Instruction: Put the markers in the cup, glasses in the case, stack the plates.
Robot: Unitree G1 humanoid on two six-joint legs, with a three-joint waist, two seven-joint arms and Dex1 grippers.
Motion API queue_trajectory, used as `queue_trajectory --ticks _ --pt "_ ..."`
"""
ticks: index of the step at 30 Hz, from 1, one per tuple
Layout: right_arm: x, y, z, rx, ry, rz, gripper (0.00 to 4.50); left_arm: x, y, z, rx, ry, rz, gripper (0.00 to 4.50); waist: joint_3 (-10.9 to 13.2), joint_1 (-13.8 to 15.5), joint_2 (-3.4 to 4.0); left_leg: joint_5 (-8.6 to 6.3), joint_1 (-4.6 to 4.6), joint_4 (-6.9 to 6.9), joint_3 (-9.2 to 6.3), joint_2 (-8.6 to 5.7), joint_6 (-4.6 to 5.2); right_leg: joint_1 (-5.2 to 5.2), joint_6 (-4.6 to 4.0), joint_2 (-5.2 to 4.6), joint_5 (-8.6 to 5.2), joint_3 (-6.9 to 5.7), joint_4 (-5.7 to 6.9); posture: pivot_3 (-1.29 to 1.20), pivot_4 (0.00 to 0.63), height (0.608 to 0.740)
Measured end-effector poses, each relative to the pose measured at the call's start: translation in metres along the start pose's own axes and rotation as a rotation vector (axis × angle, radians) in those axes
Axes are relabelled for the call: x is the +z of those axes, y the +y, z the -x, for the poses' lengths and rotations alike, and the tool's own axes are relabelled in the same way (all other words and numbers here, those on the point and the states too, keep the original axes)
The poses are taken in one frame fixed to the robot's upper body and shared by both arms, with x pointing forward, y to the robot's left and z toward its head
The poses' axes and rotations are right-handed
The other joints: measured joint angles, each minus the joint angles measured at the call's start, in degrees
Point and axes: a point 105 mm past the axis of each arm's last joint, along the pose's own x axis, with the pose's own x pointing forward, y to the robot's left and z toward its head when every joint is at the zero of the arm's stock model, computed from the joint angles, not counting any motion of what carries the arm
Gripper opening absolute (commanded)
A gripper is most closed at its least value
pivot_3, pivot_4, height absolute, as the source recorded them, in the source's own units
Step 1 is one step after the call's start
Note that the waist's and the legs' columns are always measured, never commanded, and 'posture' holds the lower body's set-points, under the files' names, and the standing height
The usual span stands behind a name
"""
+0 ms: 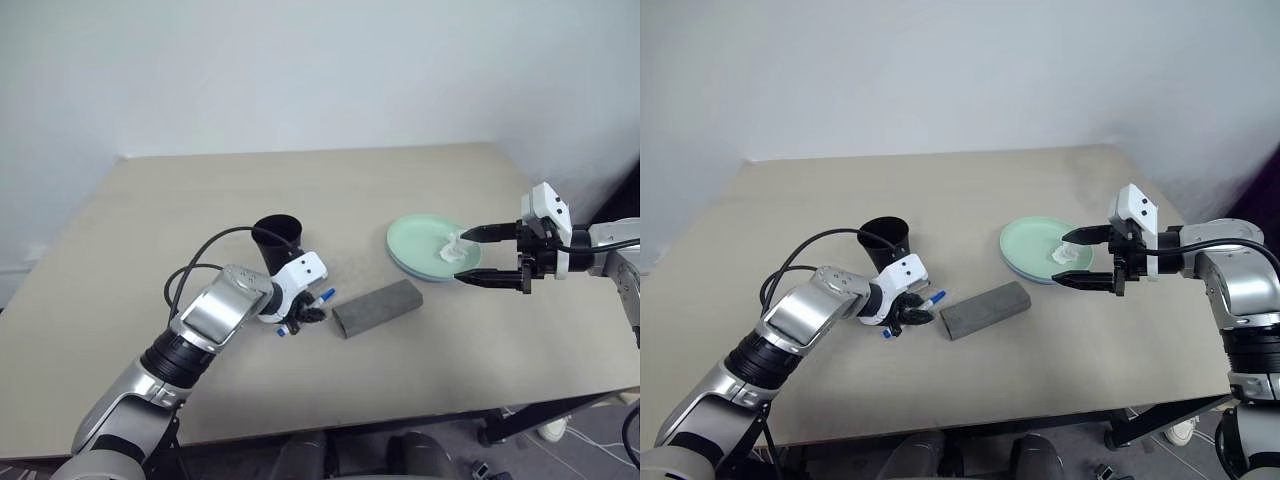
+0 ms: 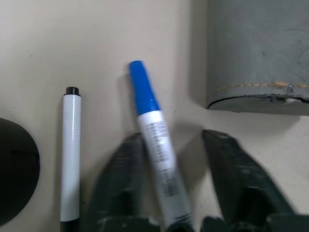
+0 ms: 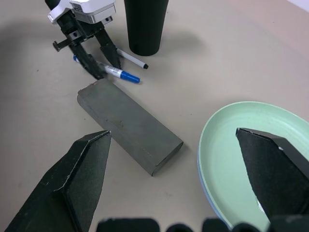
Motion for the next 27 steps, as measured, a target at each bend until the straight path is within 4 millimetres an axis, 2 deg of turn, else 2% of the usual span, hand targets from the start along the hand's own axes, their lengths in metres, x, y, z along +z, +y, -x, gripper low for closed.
queue_trajectory --ticks 2,3,13,17,27 --pt "0.0 0.0 0.0 0.0 0.0 0.0 4.5 0.0 0.001 0.0 0.006 0.001 0.001 0.27 0.0 0.0 0.0 0.0 0.0 -0.03 0.0 0.0 0.0 -0.01 0.0 0.0 0.0 0.0 0.0 0.0 0.0 0.727" --pt "0.0 0.0 0.0 0.0 0.0 0.0 4.5 0.0 0.001 0.0 0.007 0.001 0.0 0.09 0.0 0.0 0.0 0.0 0.0 -0.04 0.0 0.0 0.0 -0.01 0.0 0.0 0.0 0.0 -0.01 0.0 0.0 0.727" --pt "0.0 0.0 0.0 0.001 -0.001 0.0 4.5 0.003 0.0 0.001 0.011 -0.01 0.002 0.09 0.0 0.0 -0.01 0.0 -0.01 -0.09 0.0 -0.01 0.0 -0.02 0.0 -0.01 0.0 -0.01 -0.03 0.0 0.0 0.727" --pt "0.0 0.0 0.0 0.002 -0.001 0.0 4.5 0.025 -0.007 0.007 -0.026 -0.104 0.032 0.09 0.0 0.0 -0.05 0.0 -0.04 -0.09 0.0 -0.03 0.0 -0.03 0.0 -0.04 0.0 -0.01 -0.05 0.0 0.0 0.727" --pt "0.0 0.001 0.0 0.009 -0.001 0.0 4.5 0.091 -0.015 0.047 -0.088 -0.368 0.08 0.09 0.0 0.0 -0.06 0.01 -0.03 -0.18 0.01 -0.05 -0.01 0.05 0.0 0.09 0.0 -0.01 -0.05 0.0 0.0 0.727"
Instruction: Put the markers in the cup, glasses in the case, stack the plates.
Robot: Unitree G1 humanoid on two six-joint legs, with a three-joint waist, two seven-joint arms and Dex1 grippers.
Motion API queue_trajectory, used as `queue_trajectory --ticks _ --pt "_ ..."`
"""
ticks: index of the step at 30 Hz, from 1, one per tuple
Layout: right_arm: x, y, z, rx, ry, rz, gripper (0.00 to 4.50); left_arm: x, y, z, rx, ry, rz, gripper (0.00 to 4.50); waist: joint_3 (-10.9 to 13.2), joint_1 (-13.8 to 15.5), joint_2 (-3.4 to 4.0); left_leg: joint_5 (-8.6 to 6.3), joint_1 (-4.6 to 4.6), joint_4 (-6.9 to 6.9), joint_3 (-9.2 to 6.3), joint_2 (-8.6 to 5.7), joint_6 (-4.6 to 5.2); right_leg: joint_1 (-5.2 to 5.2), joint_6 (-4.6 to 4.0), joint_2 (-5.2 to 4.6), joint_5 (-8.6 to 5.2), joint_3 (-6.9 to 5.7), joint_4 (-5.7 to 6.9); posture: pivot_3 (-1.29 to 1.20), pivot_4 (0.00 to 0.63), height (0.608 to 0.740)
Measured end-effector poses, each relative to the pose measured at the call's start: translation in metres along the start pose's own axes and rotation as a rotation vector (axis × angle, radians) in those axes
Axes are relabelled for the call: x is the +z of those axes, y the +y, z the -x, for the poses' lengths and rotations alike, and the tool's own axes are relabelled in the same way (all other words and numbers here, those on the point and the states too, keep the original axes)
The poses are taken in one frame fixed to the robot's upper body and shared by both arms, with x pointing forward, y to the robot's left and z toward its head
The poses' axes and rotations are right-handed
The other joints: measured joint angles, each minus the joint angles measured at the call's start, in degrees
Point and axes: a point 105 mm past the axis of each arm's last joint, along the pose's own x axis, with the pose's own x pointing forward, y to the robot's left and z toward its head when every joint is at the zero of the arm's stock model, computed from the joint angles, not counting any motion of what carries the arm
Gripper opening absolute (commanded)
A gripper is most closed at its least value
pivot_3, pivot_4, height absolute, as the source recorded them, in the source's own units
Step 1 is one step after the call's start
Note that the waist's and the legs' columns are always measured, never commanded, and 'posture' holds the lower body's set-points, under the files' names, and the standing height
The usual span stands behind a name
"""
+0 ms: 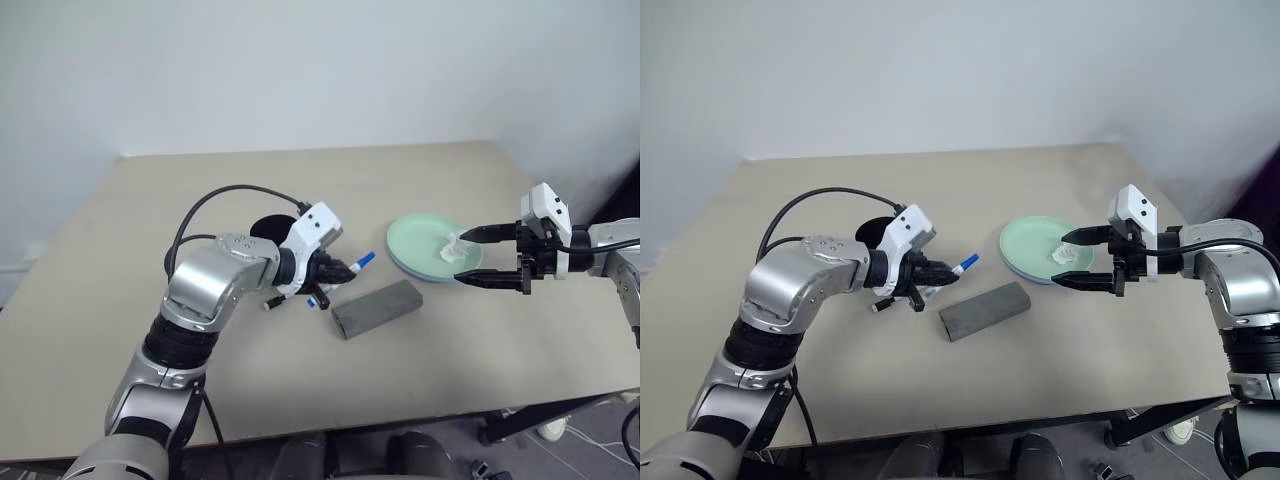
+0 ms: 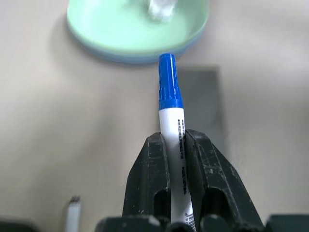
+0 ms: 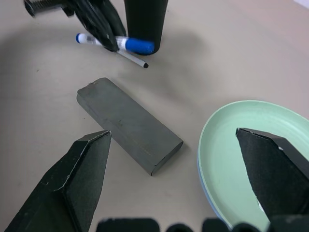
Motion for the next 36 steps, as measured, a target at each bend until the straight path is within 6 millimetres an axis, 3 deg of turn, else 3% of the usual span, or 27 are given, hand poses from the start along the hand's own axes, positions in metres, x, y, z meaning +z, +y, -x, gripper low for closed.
queue_trajectory --ticks 6,11,13,18,23,36 --pt "0.0 0.0 -0.001 0.004 0.0 0.0 4.5 0.055 0.016 0.021 0.061 -0.27 -0.011 0.09 0.0 0.0 -0.02 0.01 0.05 0.01 0.03 0.0 -0.01 0.05 0.0 0.03 0.0 0.02 0.0 0.0 0.0 0.727" --pt "0.0 0.0 -0.001 0.004 0.0 0.001 4.5 0.071 0.043 0.038 0.15 -0.46 -0.029 0.09 0.0 0.0 -0.01 0.04 0.05 0.01 0.04 0.02 -0.07 0.04 -0.01 0.1 0.01 0.04 0.01 0.0 0.0 0.727" --pt "0.002 0.0 -0.002 0.004 -0.003 0.004 4.5 0.068 0.056 0.043 0.198 -0.495 -0.036 0.09 0.0 0.0 -0.01 0.06 0.05 0.01 0.07 0.02 -0.09 0.03 -0.01 0.1 0.01 0.05 0.01 0.0 0.0 0.727" --pt "0.003 0.0 -0.002 0.005 -0.005 0.007 4.5 0.037 0.088 0.044 0.317 -0.505 0.007 0.09 0.0 0.0 -0.04 0.04 0.03 0.02 0.09 0.02 -0.06 0.03 -0.01 0.08 0.02 0.05 0.0 0.0 0.0 0.727" --pt "0.002 0.0 -0.002 0.004 -0.005 0.005 4.5 0.026 0.104 0.047 0.375 -0.538 0.025 0.09 0.0 0.0 -0.09 0.03 0.02 0.01 0.11 0.01 -0.04 0.0 -0.01 0.03 0.02 0.05 -0.01 0.0 0.0 0.727" --pt "0.002 0.0 -0.002 0.004 -0.004 0.0 4.5 0.001 0.109 0.051 0.397 -0.539 0.037 0.09 0.0 0.0 -0.09 0.03 0.02 0.01 0.1 0.02 -0.05 0.0 -0.04 0.04 0.04 0.02 0.0 0.0 0.0 0.727"
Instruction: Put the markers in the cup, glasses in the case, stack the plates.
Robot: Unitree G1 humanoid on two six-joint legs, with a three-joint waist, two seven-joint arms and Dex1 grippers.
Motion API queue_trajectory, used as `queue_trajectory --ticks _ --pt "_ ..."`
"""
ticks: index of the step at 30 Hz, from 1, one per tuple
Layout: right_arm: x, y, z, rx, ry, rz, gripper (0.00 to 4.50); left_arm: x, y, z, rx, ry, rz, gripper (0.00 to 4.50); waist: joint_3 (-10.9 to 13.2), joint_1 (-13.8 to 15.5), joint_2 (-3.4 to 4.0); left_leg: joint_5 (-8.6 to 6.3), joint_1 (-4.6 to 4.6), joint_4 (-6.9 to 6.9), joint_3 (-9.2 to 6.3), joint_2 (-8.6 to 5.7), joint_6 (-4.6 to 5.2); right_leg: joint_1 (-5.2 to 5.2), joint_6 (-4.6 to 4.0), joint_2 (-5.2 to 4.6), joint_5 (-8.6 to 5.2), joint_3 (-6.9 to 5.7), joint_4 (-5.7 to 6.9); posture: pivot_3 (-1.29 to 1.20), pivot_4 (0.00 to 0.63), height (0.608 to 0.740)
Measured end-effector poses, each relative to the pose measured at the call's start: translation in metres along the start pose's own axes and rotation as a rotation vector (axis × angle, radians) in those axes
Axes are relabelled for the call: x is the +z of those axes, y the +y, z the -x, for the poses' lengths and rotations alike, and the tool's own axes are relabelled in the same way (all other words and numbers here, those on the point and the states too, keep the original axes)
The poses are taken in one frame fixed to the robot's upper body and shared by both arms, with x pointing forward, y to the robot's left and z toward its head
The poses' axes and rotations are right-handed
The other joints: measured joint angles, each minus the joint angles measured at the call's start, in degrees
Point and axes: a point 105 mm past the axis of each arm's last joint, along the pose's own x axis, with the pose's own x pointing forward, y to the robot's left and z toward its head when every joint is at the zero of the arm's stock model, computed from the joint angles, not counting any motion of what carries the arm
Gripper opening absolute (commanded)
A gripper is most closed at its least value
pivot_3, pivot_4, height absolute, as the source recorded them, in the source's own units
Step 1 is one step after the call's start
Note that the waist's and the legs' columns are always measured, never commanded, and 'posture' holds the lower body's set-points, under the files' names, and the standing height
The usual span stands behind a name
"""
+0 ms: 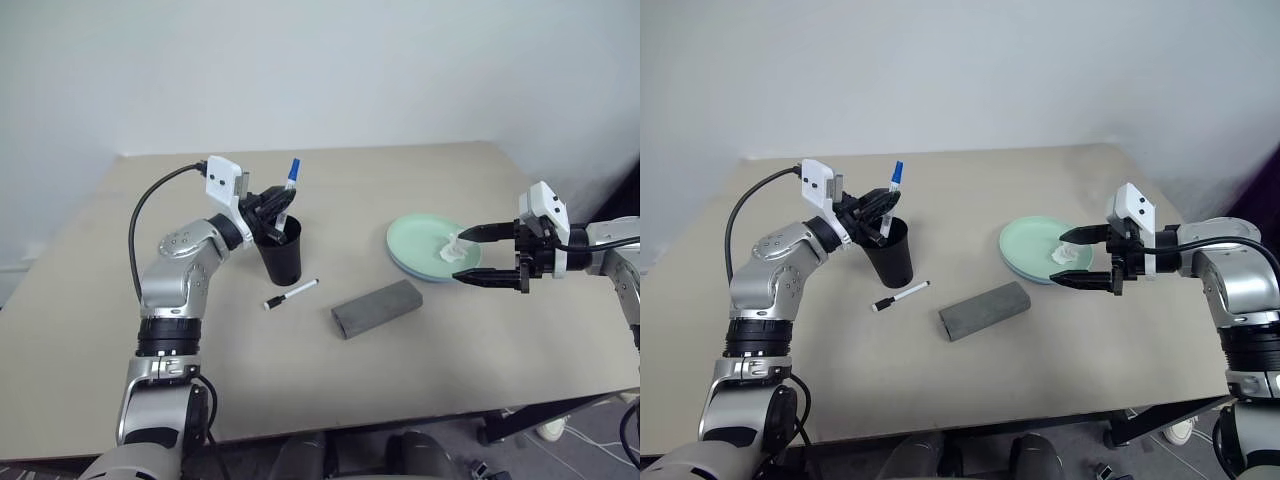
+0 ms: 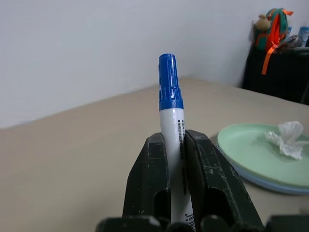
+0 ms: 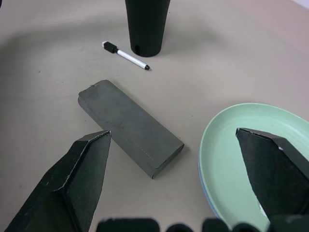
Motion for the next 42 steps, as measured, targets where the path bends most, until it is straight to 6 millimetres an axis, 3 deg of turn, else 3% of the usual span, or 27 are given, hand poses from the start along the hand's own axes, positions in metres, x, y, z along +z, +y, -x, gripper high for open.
queue_trajectory --ticks 12,28,39,41,42 --pt "0.001 0.0 0.0 -0.001 -0.001 0.003 4.5 -0.014 0.003 0.012 -0.013 0.036 0.023 0.09 0.0 0.0 0.0 -0.01 0.0 0.0 0.0 0.0 0.01 -0.03 0.0 -0.02 0.0 0.0 -0.01 0.0 0.0 0.727" --pt "0.003 -0.002 0.001 -0.003 -0.004 0.008 4.5 -0.015 0.001 0.014 -0.03 0.022 0.053 0.09 0.0 0.0 0.0 -0.01 0.0 0.0 0.0 0.0 0.01 -0.03 0.0 -0.04 0.0 -0.01 -0.01 0.0 0.0 0.727" --pt "0.004 -0.002 0.0 -0.003 -0.006 0.01 4.5 -0.015 0.0 0.014 -0.037 0.02 0.051 3.87 0.0 0.0 0.0 -0.01 0.0 -0.01 0.0 0.0 0.01 -0.04 0.0 -0.04 0.0 -0.01 -0.01 0.0 0.0 0.727" --pt "0.004 -0.002 0.0 -0.003 -0.006 0.01 4.5 -0.015 0.0 0.014 -0.038 0.02 0.051 4.47 0.0 0.0 0.0 -0.01 -0.01 -0.01 0.0 0.0 0.01 -0.04 0.0 -0.04 0.0 -0.01 -0.01 0.0 0.0 0.727" --pt "0.004 -0.002 0.0 -0.003 -0.006 0.01 4.5 -0.015 0.0 0.014 -0.038 0.02 0.051 4.47 0.0 0.0 0.0 -0.01 -0.01 -0.01 0.0 0.0 0.01 -0.04 0.0 -0.04 0.0 -0.01 -0.01 0.0 0.0 0.727"
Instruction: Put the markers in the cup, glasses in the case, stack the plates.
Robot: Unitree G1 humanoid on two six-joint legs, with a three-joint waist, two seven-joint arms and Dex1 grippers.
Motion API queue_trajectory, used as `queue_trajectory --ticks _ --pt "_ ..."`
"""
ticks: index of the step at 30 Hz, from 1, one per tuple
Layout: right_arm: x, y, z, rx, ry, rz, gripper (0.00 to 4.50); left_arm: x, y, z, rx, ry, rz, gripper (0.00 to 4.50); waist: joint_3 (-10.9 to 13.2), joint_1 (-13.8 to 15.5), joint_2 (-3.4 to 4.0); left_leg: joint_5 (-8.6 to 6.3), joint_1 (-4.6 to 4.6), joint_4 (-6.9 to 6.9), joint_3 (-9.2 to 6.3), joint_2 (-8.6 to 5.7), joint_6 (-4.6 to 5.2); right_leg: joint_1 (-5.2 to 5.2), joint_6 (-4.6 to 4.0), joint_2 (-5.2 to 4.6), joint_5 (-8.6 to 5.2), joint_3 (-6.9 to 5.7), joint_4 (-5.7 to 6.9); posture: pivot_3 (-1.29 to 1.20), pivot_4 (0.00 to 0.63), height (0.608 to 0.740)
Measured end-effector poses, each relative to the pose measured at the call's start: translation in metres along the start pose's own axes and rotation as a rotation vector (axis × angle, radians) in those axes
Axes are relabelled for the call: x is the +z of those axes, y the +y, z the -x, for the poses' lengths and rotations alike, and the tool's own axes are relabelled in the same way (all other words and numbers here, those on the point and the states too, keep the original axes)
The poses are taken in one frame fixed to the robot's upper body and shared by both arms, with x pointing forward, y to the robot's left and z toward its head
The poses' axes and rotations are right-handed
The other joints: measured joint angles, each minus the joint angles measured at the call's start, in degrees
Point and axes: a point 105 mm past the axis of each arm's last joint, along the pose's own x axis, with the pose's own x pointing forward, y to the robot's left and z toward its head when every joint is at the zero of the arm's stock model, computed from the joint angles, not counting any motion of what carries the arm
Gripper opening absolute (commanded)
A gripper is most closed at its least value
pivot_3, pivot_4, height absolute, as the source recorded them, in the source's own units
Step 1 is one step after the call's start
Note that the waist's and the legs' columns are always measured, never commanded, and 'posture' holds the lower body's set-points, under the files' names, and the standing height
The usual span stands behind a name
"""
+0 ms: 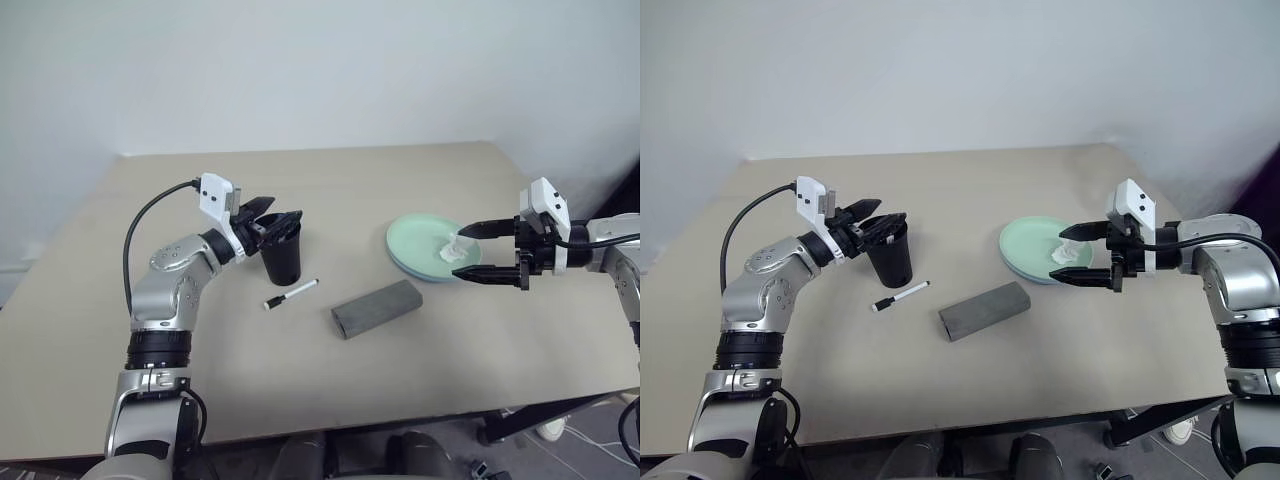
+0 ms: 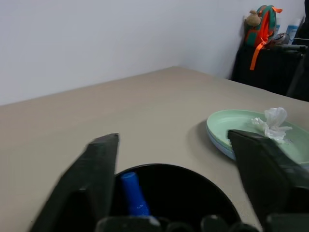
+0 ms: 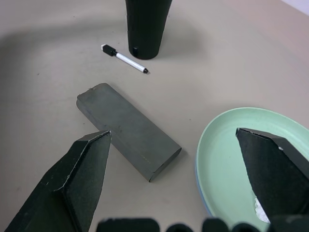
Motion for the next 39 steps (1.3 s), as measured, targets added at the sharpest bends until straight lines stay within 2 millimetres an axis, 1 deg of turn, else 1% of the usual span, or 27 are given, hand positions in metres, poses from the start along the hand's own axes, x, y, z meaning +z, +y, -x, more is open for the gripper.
queue_trajectory --ticks 7,10,13,17,19,21,23,26,29,31,39 --pt "0.0 0.0 0.0 0.0 0.0 0.0 4.5 0.001 0.002 0.002 0.001 0.006 0.0 4.47 0.0 0.0 0.0 0.0 0.0 -0.01 0.0 0.0 0.0 -0.01 0.0 0.0 0.0 0.0 0.0 0.0 0.0 0.727" --pt "0.0 0.0 -0.001 0.001 -0.002 0.0 4.5 0.005 0.001 0.005 -0.018 0.006 0.003 4.47 0.0 0.0 -0.01 0.0 -0.01 -0.02 0.0 0.0 0.0 -0.02 0.0 0.0 0.0 0.0 0.0 0.0 0.0 0.727" --pt "0.0 0.0 -0.001 0.003 -0.004 -0.001 4.5 0.021 -0.008 0.011 -0.097 -0.01 -0.007 4.47 0.0 0.0 -0.01 0.0 -0.02 -0.04 0.01 0.01 -0.01 -0.04 0.0 -0.01 0.0 0.0 -0.01 0.0 0.0 0.727" --pt "0.0 0.001 -0.002 0.007 -0.003 -0.002 4.5 0.046 -0.029 0.023 -0.251 -0.022 -0.043 4.47 0.0 0.0 -0.01 0.0 -0.01 -0.09 0.02 0.0 -0.02 -0.06 0.0 -0.01 -0.01 0.0 -0.03 0.0 0.0 0.727" --pt "0.0 0.001 -0.003 0.009 -0.004 -0.003 4.5 0.052 -0.038 0.027 -0.304 -0.02 -0.055 4.47 0.0 0.0 0.0 0.0 0.0 -0.1 0.01 0.0 -0.02 -0.06 0.0 -0.01 -0.01 0.0 -0.03 0.0 0.0 0.727" --pt "0.0 0.002 -0.004 0.013 -0.008 -0.003 4.5 0.053 -0.045 0.034 -0.357 0.001 -0.056 4.47 0.0 0.0 0.0 0.0 0.0 -0.1 0.04 0.01 -0.02 -0.06 0.0 0.0 -0.01 0.0 -0.03 0.0 0.0 0.727" --pt "0.0 0.002 -0.005 0.014 -0.009 -0.004 4.5 0.049 -0.052 0.042 -0.403 0.039 -0.055 4.47 0.0 -0.1 0.02 0.0 0.0 -0.13 0.07 0.01 -0.03 -0.08 0.0 0.01 -0.01 0.02 -0.03 0.0 0.0 0.727" --pt "0.0 0.002 -0.005 0.014 -0.009 -0.004 4.5 0.037 -0.052 0.055 -0.425 0.108 -0.044 4.47 0.0 0.0 0.03 0.03 0.01 -0.2 0.12 0.04 -0.08 -0.19 -0.01 0.03 -0.02 0.03 -0.03 0.0 0.0 0.727" --pt "0.0 0.002 -0.005 0.015 -0.009 -0.003 4.5 0.017 -0.05 0.067 -0.428 0.196 -0.025 4.47 0.0 0.0 0.03 0.05 0.0 -0.31 0.18 0.05 -0.12 -0.3 -0.02 0.03 -0.02 0.07 -0.03 0.0 0.0 0.727" --pt "0.0 0.002 -0.005 0.015 -0.009 -0.002 4.5 0.004 -0.046 0.076 -0.413 0.247 -0.016 4.47 0.0 0.0 0.02 0.06 -0.02 -0.35 0.17 0.04 -0.14 -0.34 -0.02 0.01 -0.02 0.07 -0.04 0.0 0.0 0.727" --pt "0.0 0.002 -0.005 0.017 -0.009 -0.001 4.5 -0.036 -0.03 0.098 -0.329 0.358 -0.053 4.47 0.0 0.0 0.02 0.06 -0.03 -0.58 0.55 0.05 -0.14 -0.67 -0.03 -0.05 -0.01 0.35 -0.03 0.0 0.0 0.727"
